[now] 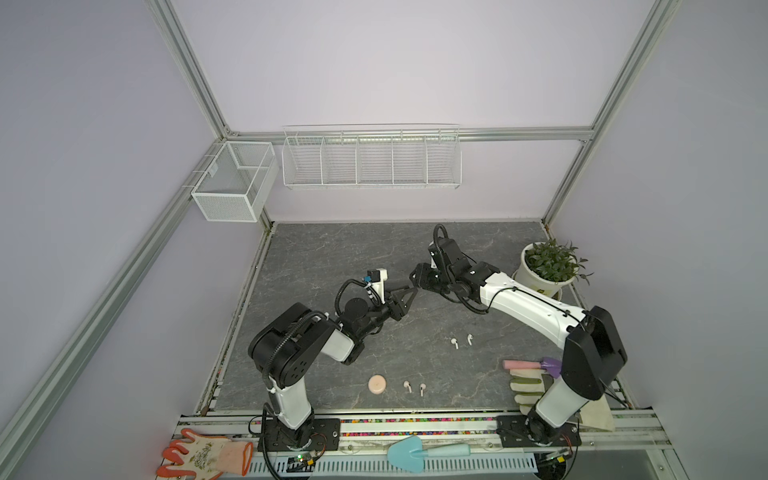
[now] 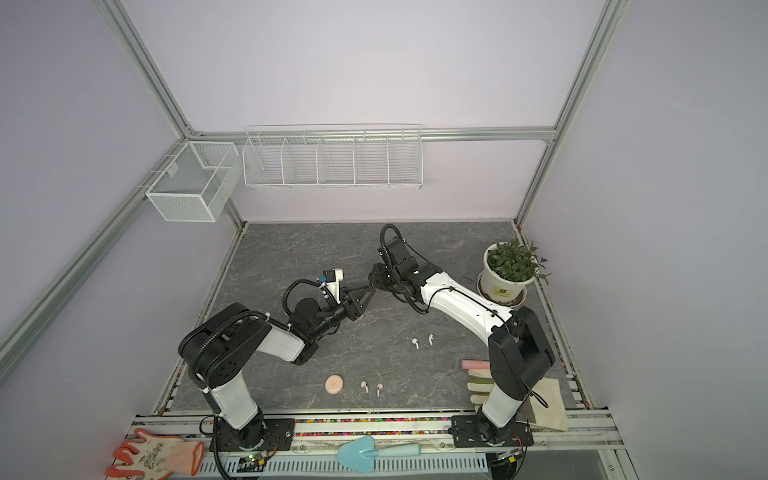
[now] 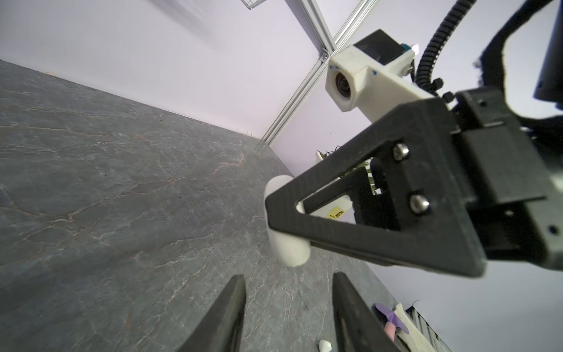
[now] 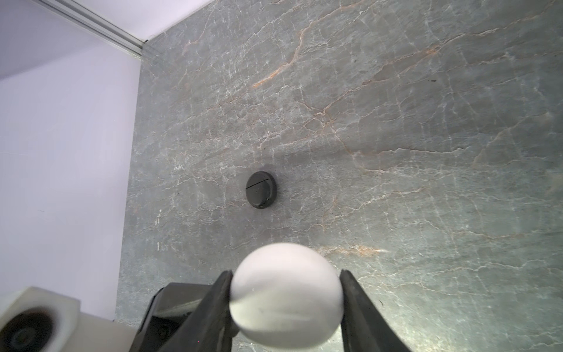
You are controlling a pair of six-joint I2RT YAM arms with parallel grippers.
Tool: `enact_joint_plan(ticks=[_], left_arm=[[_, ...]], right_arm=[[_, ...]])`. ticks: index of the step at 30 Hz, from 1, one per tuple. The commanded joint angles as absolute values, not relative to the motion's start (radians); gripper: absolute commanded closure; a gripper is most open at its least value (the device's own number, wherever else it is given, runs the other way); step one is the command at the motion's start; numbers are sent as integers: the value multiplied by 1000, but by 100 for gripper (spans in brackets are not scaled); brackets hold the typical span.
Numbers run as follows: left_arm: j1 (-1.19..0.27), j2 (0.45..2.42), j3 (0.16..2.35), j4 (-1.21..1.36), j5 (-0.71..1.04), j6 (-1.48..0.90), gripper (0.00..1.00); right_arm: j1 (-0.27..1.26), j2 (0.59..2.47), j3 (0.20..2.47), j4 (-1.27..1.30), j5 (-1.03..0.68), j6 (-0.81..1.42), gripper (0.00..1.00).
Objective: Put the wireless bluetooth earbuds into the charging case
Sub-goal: 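Lift the white case with the right gripper while the left gripper moves toward it, then grasp the white case with the left gripper while the right gripper releases it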
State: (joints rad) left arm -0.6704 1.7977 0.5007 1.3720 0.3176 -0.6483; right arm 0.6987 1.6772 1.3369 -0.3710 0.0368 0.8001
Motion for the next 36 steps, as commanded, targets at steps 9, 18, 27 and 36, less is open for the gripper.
enact_joint_plan(ticks=[9,18,27,36], left_arm=[[-676,1852,594,1417,324,-718,58],[-676,1868,632,1416,336,-746,71],[-677,1859,623,1417,332,-753,80],[-664,1807,590,1417,423,-727,93]], right_arm=[[706,1649,1367,-334,-1,847,63],[712,1651,1359,-322,-15,845,63],[714,1651,1354,-318,-28,836,62],[661,1548,1373,-373,-161,573,21]])
